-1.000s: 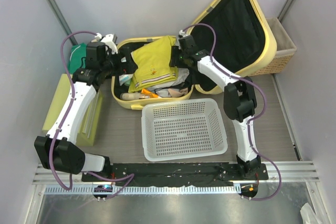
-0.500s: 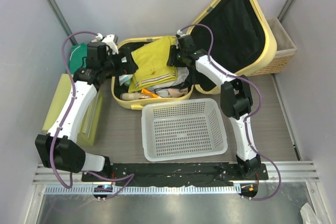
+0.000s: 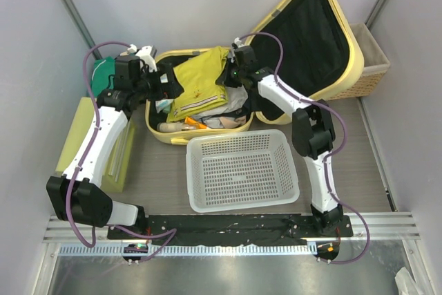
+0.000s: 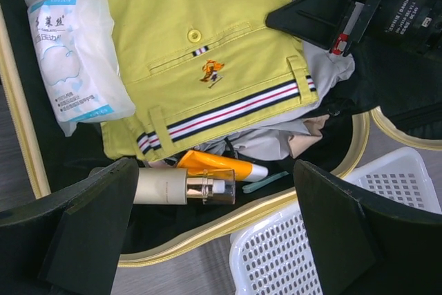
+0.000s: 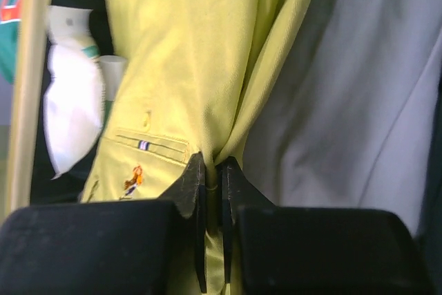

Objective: Open, take out, and arrange the luggage
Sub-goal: Adjust the clothes in the luggage.

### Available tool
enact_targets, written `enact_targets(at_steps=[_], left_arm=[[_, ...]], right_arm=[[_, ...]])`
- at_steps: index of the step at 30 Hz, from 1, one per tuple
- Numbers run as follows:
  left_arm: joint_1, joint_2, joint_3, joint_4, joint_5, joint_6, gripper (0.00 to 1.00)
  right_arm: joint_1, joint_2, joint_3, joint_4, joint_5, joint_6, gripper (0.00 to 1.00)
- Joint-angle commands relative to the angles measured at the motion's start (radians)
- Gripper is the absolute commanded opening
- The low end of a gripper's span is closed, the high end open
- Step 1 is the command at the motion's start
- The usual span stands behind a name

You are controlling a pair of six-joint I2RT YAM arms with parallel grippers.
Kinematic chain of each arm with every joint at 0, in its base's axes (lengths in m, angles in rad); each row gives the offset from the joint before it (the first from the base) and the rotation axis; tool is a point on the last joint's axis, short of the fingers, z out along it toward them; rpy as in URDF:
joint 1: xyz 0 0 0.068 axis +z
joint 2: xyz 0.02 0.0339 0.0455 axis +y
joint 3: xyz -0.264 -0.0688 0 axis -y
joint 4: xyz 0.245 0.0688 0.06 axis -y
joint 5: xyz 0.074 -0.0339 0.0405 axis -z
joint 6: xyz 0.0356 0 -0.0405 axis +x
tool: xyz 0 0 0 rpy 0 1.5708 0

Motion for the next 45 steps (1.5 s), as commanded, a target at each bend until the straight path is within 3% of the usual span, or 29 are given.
enact_targets(at_steps=[1,9,18,24,30,33,34,37,41,45], left_arm=[[-0.002,-0.009,0.017,0.032,0.064,0.001,1.00],[-0.003,-0.014,0.019,0.035,0.078,-0.013,1.00],[-0.074,-0.067,-0.049,0.066,0.082,-0.034,1.00],[-0.084,-0.188,-0.269,0.145,0.011,-0.158,1.00],[-0.086,-0.262,-0.428,0.234,-0.028,-0.261,1.00],[-0.084,-0.274,-0.468,0.234,-0.045,-0.278,1.00],[-0.086,-0.288,-0.477,0.234,-0.054,-0.283,1.00],[-0.086,-0.311,-0.518,0.260,-0.077,-0.310,1.00],[-0.086,-0.349,-0.578,0.328,-0.062,-0.384,1.00],[-0.084,-0.353,-0.629,0.377,-0.048,-0.431,1.00]], right_arm=[[0.070,-0.223,-0.096,0.213,0.007,0.096,0.01],[0.116,-0.537,-0.414,0.422,0.288,0.146,0.01],[0.254,-0.787,-0.712,0.459,0.596,0.182,0.01],[0.426,-0.959,-1.004,0.537,0.848,0.264,0.01],[0.492,-0.959,-1.096,0.516,0.847,0.388,0.01],[0.501,-0.921,-1.064,0.467,0.770,0.381,0.15],[0.507,-0.920,-1.053,0.427,0.763,0.370,0.33],[0.546,-0.950,-1.042,0.349,0.834,0.328,0.59],[0.609,-1.051,-1.108,0.345,0.932,0.234,0.70],[0.626,-1.133,-1.123,0.356,0.942,0.082,0.72]])
